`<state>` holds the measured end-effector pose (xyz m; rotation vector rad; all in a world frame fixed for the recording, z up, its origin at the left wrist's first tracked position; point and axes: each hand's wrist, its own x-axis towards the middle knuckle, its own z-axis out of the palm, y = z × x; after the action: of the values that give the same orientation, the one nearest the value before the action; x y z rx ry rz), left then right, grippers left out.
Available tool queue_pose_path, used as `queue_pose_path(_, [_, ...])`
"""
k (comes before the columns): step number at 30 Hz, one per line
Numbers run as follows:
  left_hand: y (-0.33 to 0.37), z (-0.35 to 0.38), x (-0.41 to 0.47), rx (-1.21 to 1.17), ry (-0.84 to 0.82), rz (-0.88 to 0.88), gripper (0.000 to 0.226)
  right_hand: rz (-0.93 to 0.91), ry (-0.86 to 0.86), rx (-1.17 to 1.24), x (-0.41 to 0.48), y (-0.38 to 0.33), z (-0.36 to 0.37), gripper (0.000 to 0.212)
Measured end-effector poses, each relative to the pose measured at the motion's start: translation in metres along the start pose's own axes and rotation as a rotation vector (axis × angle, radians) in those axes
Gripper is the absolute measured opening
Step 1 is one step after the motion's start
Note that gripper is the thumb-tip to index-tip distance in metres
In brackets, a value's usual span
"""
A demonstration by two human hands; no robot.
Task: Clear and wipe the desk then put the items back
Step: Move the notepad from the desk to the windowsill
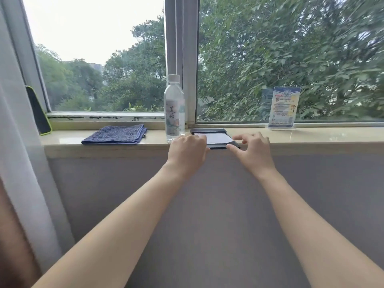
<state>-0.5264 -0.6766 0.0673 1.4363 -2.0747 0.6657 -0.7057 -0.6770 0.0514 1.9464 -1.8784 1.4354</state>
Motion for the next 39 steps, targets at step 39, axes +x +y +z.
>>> queue_pose_path(39, [-0.160,-0.104,-0.156,0.075,-0.067,-0.258,0.030,-0.395,-0.219,0.262,-0.108,-0.197,0.083,0.021])
